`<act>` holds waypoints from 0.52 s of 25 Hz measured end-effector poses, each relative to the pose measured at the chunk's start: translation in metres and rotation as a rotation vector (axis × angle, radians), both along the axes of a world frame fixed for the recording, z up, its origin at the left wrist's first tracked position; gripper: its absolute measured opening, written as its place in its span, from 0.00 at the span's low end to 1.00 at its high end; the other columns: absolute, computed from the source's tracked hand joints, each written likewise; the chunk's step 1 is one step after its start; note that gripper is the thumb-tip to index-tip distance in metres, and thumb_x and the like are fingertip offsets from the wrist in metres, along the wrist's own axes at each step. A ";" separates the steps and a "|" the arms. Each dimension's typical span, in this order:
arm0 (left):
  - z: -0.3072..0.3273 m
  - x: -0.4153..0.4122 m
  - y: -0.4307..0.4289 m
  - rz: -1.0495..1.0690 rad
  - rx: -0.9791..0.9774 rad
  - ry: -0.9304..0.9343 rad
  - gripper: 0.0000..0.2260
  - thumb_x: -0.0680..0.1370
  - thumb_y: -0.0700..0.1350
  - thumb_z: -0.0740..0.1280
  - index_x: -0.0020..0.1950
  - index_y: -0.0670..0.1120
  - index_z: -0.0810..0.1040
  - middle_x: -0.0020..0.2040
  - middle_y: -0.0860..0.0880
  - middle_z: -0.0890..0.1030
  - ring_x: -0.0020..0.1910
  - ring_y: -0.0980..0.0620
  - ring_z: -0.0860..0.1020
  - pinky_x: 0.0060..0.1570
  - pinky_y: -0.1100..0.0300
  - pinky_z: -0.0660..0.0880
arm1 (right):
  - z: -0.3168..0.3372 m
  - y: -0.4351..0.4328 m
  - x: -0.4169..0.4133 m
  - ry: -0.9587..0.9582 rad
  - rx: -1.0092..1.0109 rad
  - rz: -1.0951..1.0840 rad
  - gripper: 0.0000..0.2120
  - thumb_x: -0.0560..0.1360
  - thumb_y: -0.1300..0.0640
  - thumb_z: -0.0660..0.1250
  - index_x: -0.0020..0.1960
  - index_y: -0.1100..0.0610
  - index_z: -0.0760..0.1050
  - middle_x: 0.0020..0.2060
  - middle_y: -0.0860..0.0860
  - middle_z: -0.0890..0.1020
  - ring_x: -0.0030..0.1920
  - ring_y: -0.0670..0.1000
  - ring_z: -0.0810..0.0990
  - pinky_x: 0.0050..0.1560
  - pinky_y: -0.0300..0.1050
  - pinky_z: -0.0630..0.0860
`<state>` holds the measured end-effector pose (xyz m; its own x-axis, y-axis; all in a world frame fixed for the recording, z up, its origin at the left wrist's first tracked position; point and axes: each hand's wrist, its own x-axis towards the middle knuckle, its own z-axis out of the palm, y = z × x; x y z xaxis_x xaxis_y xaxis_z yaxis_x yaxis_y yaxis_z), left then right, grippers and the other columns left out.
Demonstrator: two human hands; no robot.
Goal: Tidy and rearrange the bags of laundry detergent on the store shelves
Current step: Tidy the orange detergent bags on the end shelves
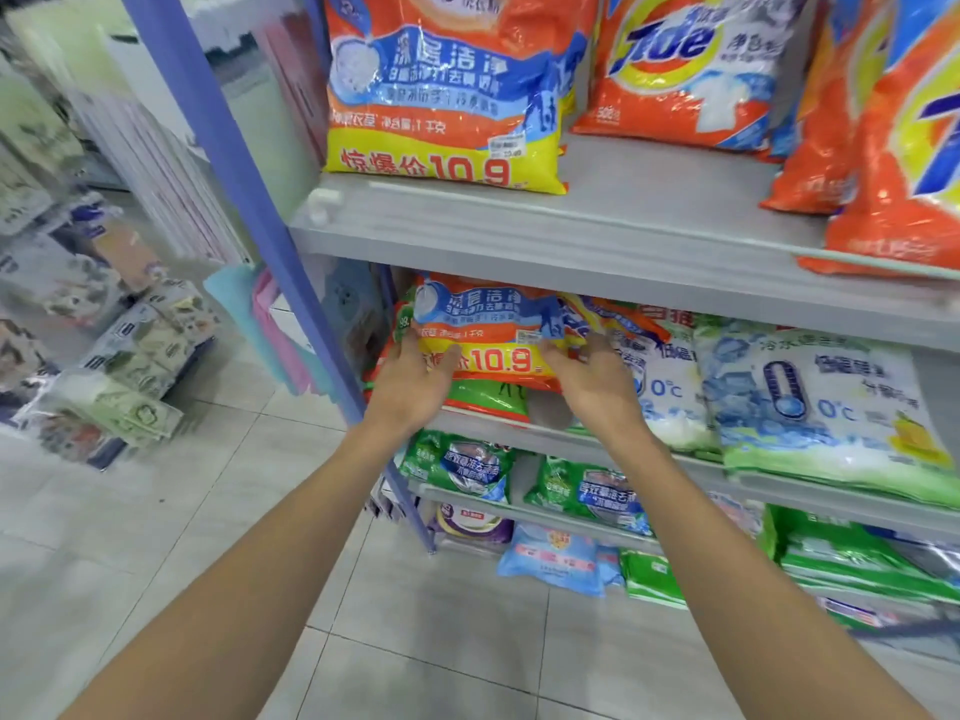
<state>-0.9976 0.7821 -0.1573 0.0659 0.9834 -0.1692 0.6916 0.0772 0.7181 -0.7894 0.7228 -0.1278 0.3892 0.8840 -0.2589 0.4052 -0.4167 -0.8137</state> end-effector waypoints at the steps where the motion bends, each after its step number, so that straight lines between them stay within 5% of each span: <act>1: -0.001 0.002 0.009 0.032 -0.039 -0.042 0.37 0.76 0.73 0.56 0.77 0.50 0.64 0.72 0.46 0.75 0.70 0.41 0.74 0.70 0.43 0.69 | 0.002 0.016 -0.005 0.012 -0.004 -0.006 0.33 0.76 0.34 0.66 0.70 0.58 0.69 0.62 0.54 0.78 0.60 0.57 0.77 0.55 0.47 0.71; 5: -0.008 0.008 0.039 0.164 -0.084 -0.173 0.28 0.79 0.65 0.64 0.72 0.49 0.70 0.65 0.46 0.80 0.63 0.42 0.78 0.67 0.46 0.73 | -0.013 0.058 -0.018 -0.009 0.008 -0.001 0.39 0.59 0.21 0.68 0.51 0.55 0.77 0.49 0.53 0.81 0.57 0.58 0.81 0.48 0.49 0.74; 10: -0.008 -0.010 0.053 0.173 -0.392 -0.513 0.28 0.65 0.55 0.82 0.61 0.48 0.80 0.51 0.47 0.88 0.49 0.46 0.87 0.59 0.47 0.80 | -0.003 0.060 -0.004 0.293 0.028 -0.073 0.15 0.68 0.51 0.81 0.41 0.54 0.76 0.41 0.50 0.84 0.37 0.46 0.81 0.41 0.43 0.77; 13: -0.012 -0.019 0.042 0.082 -0.540 -0.587 0.29 0.65 0.53 0.82 0.63 0.47 0.80 0.53 0.44 0.87 0.50 0.44 0.86 0.58 0.47 0.81 | -0.007 0.052 0.001 0.472 -0.075 -0.006 0.28 0.60 0.53 0.85 0.52 0.58 0.74 0.45 0.50 0.84 0.45 0.53 0.85 0.54 0.53 0.82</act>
<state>-1.0164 0.8245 -0.1690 0.2230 0.7811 -0.5832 0.1894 0.5522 0.8119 -0.7882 0.7746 -0.1349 0.2187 0.8541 -0.4719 -0.0039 -0.4828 -0.8757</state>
